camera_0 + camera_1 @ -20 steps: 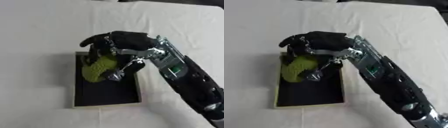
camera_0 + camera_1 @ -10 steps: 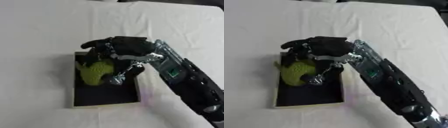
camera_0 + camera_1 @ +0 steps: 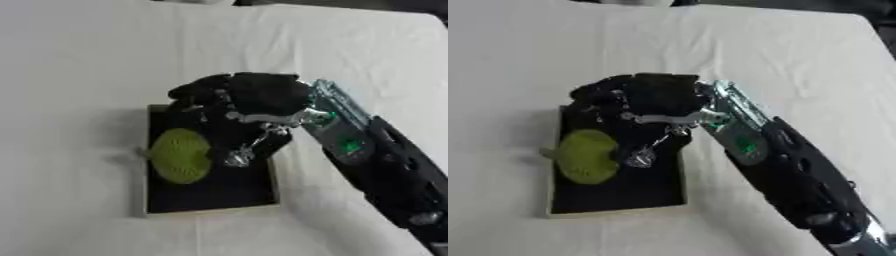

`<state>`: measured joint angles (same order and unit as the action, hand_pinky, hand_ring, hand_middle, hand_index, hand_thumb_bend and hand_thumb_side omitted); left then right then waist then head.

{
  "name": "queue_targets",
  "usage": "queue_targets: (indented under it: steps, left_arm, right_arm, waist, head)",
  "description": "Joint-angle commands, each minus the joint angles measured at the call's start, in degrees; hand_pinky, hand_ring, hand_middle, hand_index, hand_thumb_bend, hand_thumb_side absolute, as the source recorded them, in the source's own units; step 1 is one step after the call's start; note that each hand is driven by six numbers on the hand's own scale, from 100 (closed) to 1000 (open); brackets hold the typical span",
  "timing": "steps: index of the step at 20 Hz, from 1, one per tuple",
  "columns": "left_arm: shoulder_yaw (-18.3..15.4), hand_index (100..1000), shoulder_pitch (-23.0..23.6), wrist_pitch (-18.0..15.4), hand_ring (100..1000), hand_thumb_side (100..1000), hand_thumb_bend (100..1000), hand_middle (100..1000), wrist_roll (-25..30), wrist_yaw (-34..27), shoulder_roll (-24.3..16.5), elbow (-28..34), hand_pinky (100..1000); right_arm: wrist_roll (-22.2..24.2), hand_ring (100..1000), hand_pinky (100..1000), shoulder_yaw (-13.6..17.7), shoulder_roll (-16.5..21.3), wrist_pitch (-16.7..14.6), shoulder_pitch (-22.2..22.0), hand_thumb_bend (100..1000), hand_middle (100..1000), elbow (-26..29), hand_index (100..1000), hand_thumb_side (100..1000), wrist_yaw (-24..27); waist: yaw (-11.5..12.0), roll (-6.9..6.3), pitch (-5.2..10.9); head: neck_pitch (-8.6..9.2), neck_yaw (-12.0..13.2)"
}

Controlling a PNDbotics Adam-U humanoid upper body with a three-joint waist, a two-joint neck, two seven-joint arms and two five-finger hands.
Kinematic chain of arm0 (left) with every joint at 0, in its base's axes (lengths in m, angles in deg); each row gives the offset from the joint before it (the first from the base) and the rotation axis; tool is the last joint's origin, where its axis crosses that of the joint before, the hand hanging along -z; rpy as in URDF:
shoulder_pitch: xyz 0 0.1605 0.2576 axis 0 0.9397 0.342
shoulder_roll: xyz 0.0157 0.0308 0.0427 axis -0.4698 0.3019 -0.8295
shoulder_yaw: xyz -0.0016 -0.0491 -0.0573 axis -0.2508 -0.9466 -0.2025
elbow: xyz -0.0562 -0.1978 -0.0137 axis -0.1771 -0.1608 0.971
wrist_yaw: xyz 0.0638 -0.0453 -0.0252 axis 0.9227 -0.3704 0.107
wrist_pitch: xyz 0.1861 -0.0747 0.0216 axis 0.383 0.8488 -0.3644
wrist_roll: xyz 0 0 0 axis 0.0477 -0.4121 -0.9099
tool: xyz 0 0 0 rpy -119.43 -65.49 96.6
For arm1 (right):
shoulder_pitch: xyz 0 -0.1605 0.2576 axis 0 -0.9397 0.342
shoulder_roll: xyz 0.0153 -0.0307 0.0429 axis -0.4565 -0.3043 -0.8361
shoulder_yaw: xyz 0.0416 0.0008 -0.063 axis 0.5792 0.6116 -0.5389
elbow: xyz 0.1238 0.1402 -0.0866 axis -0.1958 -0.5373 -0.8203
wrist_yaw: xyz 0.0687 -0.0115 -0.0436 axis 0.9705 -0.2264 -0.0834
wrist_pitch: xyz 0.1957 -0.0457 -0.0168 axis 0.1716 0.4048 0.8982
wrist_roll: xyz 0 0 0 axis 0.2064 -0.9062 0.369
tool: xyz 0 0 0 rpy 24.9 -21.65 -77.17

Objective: Pick up objects on the table and place them in the box.

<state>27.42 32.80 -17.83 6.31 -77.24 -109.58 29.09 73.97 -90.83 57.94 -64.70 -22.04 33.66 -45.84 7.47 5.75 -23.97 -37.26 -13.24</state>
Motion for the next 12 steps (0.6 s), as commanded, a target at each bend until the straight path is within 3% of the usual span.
queue_targets:
  steps: [1, 3, 5, 7, 12]
  left_arm:
    - [0.1, 712, -0.2, 0.1, 646, 561, 100, 563, 0.0, 0.0, -1.4, 1.1, 587]
    - [0.0, 712, -0.2, 0.0, 647, 561, 100, 563, -0.1, 0.1, -1.4, 1.1, 587]
    - [-0.1, 712, -0.2, 0.1, 647, 561, 100, 564, -0.2, 0.1, -1.4, 1.1, 587]
    - [-0.1, 712, -0.1, 0.1, 647, 562, 100, 564, -0.3, 0.2, -1.4, 1.1, 587]
    - [-0.4, 712, 0.2, 0.0, 647, 561, 100, 564, -0.7, 0.5, -1.5, 1.1, 587]
  right_arm:
    - [7.0, 1000, 910, 2.0, 1.8, -8.7, 0.8, 119, 894, 2.1, 942, 160, 1.8]
    - [5.4, 1000, 899, 3.7, 2.0, -7.5, 1.0, 128, 887, 3.8, 941, 100, 5.0]
    - [3.2, 1000, 879, 6.5, 2.6, -5.1, 1.0, 140, 877, 6.3, 938, 100, 9.7]
    - [0.0, 1000, 858, 10.5, 3.5, -1.1, 0.5, 100, 866, 8.9, 936, 100, 15.9]
    - [-7.8, 1000, 830, 21.3, 5.9, 9.9, -2.3, 100, 826, 14.1, 936, 100, 33.2]
  waist:
    - [-0.1, -0.45, 1.68]
    - [-0.1, -0.48, 1.73]
    - [-0.3, -0.52, 1.79]
    - [-0.6, -0.58, 1.86]
    - [-1.3, -0.85, 1.92]
  head:
    - [-0.06, -0.2]
    - [-0.04, -0.1]
    - [-0.02, 0.1]
    - [0.19, 0.5]
    - [0.68, 1.5]
